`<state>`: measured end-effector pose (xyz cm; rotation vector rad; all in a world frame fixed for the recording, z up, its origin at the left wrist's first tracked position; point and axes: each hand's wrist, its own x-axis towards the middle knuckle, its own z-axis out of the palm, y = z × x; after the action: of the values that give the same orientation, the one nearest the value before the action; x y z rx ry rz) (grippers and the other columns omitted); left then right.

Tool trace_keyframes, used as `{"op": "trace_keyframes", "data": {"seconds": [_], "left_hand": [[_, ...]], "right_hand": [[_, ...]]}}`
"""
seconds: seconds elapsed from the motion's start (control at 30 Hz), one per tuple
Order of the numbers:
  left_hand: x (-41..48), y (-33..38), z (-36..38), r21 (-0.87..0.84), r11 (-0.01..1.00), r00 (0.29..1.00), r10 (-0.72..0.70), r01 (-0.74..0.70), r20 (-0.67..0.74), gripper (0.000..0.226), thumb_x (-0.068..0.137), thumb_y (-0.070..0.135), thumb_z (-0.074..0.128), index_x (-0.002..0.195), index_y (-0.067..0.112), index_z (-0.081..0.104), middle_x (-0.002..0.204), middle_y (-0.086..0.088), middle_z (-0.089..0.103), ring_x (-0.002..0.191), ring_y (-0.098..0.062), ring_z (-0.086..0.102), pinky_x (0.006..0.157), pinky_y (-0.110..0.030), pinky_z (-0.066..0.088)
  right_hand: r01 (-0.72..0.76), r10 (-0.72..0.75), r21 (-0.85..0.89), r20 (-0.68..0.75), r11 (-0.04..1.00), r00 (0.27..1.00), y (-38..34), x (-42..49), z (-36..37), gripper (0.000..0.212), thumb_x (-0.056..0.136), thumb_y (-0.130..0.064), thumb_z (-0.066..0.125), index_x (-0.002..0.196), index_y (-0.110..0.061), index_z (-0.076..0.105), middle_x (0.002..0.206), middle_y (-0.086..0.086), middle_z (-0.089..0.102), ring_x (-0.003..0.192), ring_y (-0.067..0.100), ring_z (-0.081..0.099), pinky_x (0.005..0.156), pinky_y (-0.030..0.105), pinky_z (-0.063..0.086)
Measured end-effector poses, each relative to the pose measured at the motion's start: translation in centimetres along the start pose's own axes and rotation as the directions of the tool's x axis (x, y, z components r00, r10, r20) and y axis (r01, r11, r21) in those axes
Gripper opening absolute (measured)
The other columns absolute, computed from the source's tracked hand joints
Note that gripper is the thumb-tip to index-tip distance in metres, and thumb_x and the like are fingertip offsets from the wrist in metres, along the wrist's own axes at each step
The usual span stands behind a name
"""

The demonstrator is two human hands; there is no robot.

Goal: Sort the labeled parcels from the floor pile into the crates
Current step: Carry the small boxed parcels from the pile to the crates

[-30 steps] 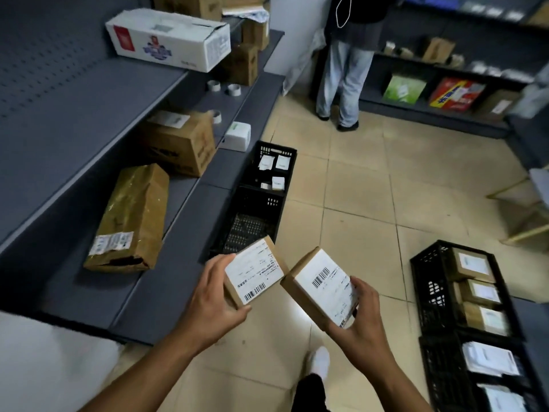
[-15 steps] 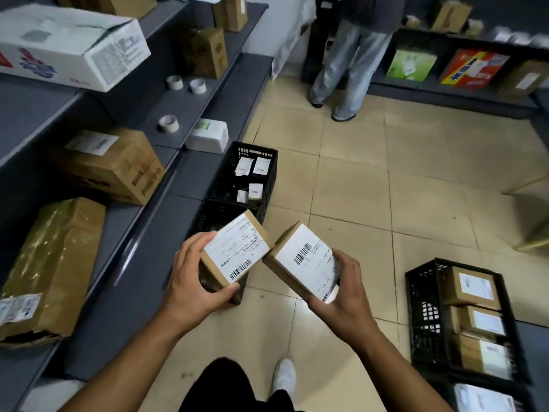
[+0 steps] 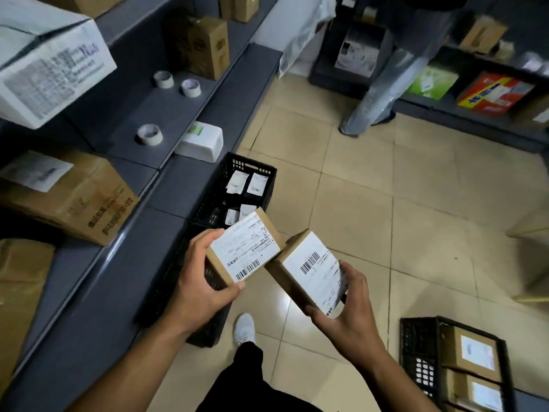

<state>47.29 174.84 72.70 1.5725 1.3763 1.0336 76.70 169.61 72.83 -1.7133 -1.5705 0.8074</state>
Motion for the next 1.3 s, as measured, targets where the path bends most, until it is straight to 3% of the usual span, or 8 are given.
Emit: {"op": "trace_keyframes", "data": {"seconds": [0.17, 0.47, 0.63, 0.8, 0.93, 1.03, 1.13, 1.3], "left_hand": [[8.2, -0.5, -2.5, -0.059, 0.996, 0.995, 0.059, -0.064, -0.086, 0.063, 0.071, 0.033, 0.077, 0.127, 0.029, 0.051, 0.14, 0.002, 0.05, 0.135, -0.023, 0.048, 0.109, -0.037, 0.045], [17.1, -2.8, -6.2, 0.083, 0.997, 0.983, 0.013, 0.003, -0.183, 0.036, 0.074, 0.029, 0.074, 0.106, 0.023, 0.057, 0.143, -0.001, 0.044, 0.137, -0.015, 0.045, 0.102, -0.009, 0.038], [19.2, -5.2, -5.9, 0.178, 0.962, 0.95, -0.156, 0.209, -0.27, 0.068, 0.071, 0.001, 0.08, 0.122, 0.036, 0.052, 0.147, 0.008, 0.038, 0.14, -0.005, 0.036, 0.108, -0.017, 0.036], [23.6, -8.8, -3.2, 0.279, 0.793, 0.801, -0.388, 0.542, -0.455, 0.101, 0.064, 0.02, 0.083, 0.146, 0.047, 0.029, 0.14, 0.011, 0.033, 0.13, -0.014, 0.035, 0.109, -0.036, 0.037], [28.1, -13.1, 1.0, 0.182, 0.645, 0.625, -0.568, 0.742, -0.536, 0.11, 0.066, 0.03, 0.083, 0.153, 0.047, 0.017, 0.138, 0.006, 0.03, 0.129, -0.021, 0.033, 0.109, -0.044, 0.039], [30.6, -18.2, 4.8, 0.159, 0.595, 0.565, -0.595, 0.788, -0.572, 0.111, 0.066, 0.041, 0.087, 0.154, 0.042, 0.02, 0.14, 0.001, 0.033, 0.129, -0.024, 0.041, 0.108, -0.044, 0.044], [32.2, -24.0, 9.0, 0.099, 0.55, 0.493, -0.638, 0.83, -0.592, 0.101, 0.073, 0.039, 0.085, 0.155, 0.042, 0.026, 0.142, 0.001, 0.034, 0.126, -0.02, 0.049, 0.098, -0.033, 0.047], [35.0, -36.7, 14.8, 0.004, 0.416, 0.358, -0.778, 0.909, -0.517, 0.118, 0.071, 0.031, 0.083, 0.155, 0.053, 0.003, 0.137, -0.003, 0.031, 0.13, -0.029, 0.039, 0.103, -0.046, 0.046]], "right_hand": [[0.086, -0.086, -0.005, 0.019, 0.996, 0.996, -2.2, 8.6, 0.5, 0.095, 0.068, -0.029, 0.091, 0.136, -0.053, 0.031, 0.133, -0.027, 0.041, 0.127, 0.005, 0.048, 0.094, 0.011, 0.044], [0.156, -0.162, 0.046, 0.214, 0.987, 0.963, -3.4, 22.6, 4.4, 0.094, 0.067, -0.036, 0.09, 0.139, -0.045, 0.031, 0.133, -0.034, 0.036, 0.128, -0.001, 0.046, 0.095, 0.009, 0.041], [0.247, -0.247, 0.055, 0.417, 0.968, 0.875, -2.1, 32.1, 7.4, 0.094, 0.069, -0.035, 0.088, 0.146, -0.034, 0.033, 0.136, -0.03, 0.036, 0.13, 0.0, 0.043, 0.1, 0.009, 0.038], [0.224, -0.208, 0.033, 0.518, 0.974, 0.829, 1.2, 43.6, 11.3, 0.091, 0.072, -0.049, 0.084, 0.147, -0.028, 0.037, 0.126, -0.012, 0.04, 0.117, 0.007, 0.044, 0.093, 0.028, 0.046], [0.197, -0.132, -0.047, 0.589, 0.979, 0.798, 6.4, 53.3, 14.2, 0.092, 0.077, -0.063, 0.069, 0.154, -0.028, 0.031, 0.128, 0.002, 0.044, 0.114, 0.005, 0.038, 0.1, 0.045, 0.05], [0.182, -0.079, -0.098, 0.636, 0.978, 0.767, 10.9, 59.0, 16.8, 0.1, 0.079, -0.073, 0.052, 0.159, -0.02, 0.026, 0.134, 0.011, 0.041, 0.11, -0.003, 0.033, 0.102, 0.041, 0.046], [0.187, -0.027, -0.157, 0.691, 0.97, 0.722, 16.2, 63.6, 20.9, 0.097, 0.08, -0.069, 0.054, 0.158, -0.02, 0.026, 0.133, 0.014, 0.042, 0.113, 0.002, 0.033, 0.099, 0.05, 0.051], [0.159, 0.018, -0.184, 0.708, 0.97, 0.706, 26.0, 67.1, 31.0, 0.096, 0.071, -0.064, 0.06, 0.153, -0.022, 0.033, 0.129, 0.013, 0.047, 0.121, 0.02, 0.036, 0.097, 0.051, 0.049]]}}
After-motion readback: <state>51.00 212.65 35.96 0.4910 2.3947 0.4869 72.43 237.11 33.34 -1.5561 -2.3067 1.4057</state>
